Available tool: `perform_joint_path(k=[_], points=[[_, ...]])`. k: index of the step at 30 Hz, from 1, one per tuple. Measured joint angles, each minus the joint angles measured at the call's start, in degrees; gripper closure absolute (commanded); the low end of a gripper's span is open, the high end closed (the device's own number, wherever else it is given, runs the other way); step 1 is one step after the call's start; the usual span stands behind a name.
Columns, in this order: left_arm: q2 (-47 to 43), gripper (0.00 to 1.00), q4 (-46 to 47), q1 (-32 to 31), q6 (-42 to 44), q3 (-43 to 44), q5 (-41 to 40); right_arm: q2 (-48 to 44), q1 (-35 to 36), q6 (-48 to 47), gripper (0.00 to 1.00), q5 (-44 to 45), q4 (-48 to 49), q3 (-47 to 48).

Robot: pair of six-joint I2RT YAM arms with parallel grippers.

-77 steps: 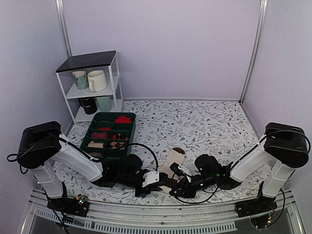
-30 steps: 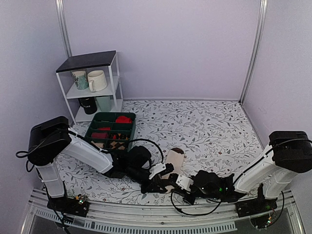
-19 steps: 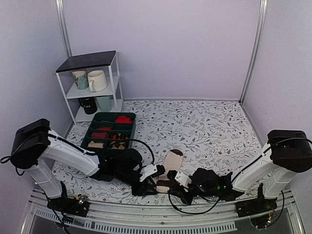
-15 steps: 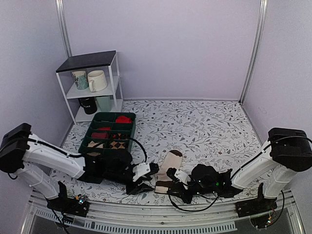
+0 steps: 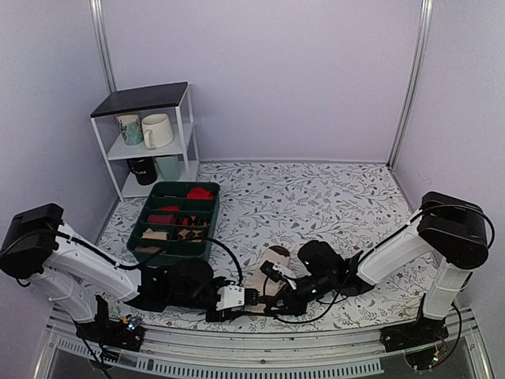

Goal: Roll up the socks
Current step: Roll the sock at the center of the board.

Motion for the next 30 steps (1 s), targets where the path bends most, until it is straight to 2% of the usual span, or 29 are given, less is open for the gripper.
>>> perform_joint_path(k=[9,25,26,28,30], points=[[7.8,0.59,2.7,-1.3,2.0,3.6,-2.8,2.0,-1.1,-0.2,1.0,-4.5,-4.0,3.2],[5.9,0.62,2.8,-3.1,-2.3,0.6,-5.5,2.7,-1.9,-0.4,1.0,-6.7,-4.1,3.6],[5.9,0.65,2.8,-3.1,-2.3,0.5,-5.5,2.7,-1.9,-0.4,1.0,-6.7,-4.1,3.6],[6.1,0.76,3.2,-3.1,-2.4,0.5,-5.6,2.7,-2.0,-0.4,1.0,-6.8,-4.1,3.6],[6.8,0.8,3.6,-3.1,-2.5,0.6,-5.5,2.7,-2.0,-0.4,1.0,-6.8,-4.2,3.6]])
